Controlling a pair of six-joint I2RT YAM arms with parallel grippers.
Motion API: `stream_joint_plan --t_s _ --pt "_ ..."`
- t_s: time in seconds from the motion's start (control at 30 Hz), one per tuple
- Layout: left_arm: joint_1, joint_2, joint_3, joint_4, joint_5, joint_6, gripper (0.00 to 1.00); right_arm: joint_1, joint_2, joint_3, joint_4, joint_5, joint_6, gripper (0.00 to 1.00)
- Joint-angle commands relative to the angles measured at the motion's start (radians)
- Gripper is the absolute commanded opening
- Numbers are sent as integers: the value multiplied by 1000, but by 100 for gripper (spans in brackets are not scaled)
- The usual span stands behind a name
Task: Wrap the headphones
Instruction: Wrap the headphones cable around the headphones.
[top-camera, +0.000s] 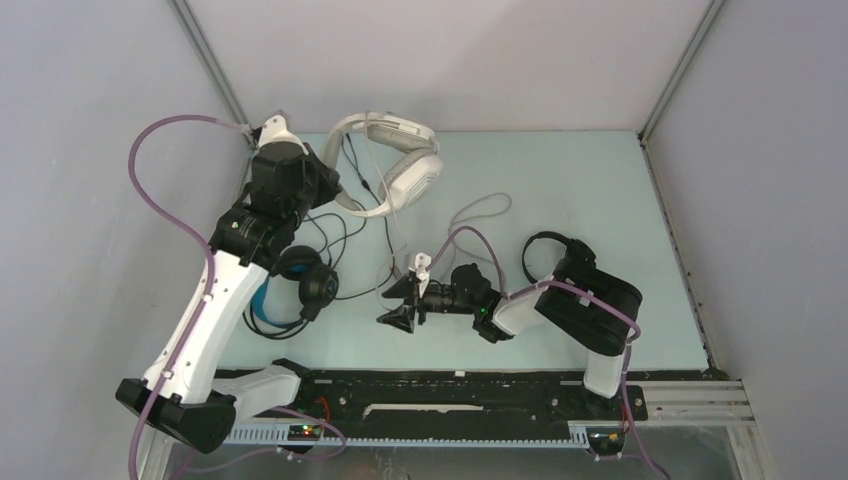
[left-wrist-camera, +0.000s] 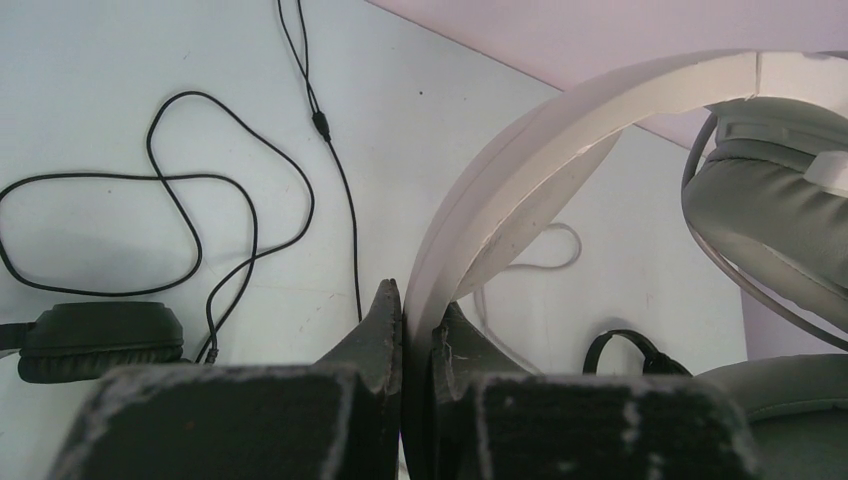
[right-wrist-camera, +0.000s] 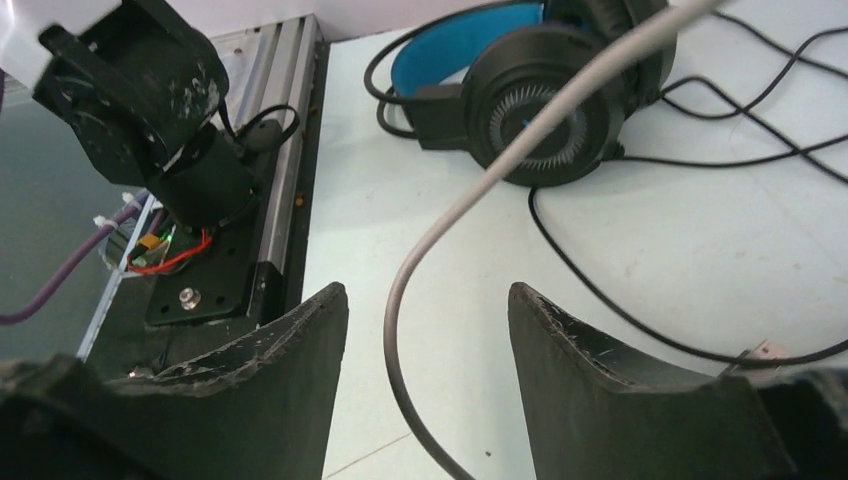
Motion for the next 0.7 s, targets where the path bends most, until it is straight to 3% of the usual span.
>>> stream_joint_plan --t_s 0.0,0.13,0.2,0.3,0.37,0.67 --pt "5 -11 100 104 -6 -41 0 5 31 -19 71 30 -30 62" --pt "5 -10 110 103 -1 -42 0 5 49 -25 60 55 -46 56" --pt "5 -7 118 98 5 -40 0 3 55 -31 57 67 -52 49" --pt "5 -6 134 89 20 -37 0 -10 53 -40 58 91 -39 17" --pt "9 -7 148 73 35 -37 0 -33 50 -52 73 97 -15 3" --pt "60 -22 206 46 244 -44 0 -171 41 -124 178 118 102 0"
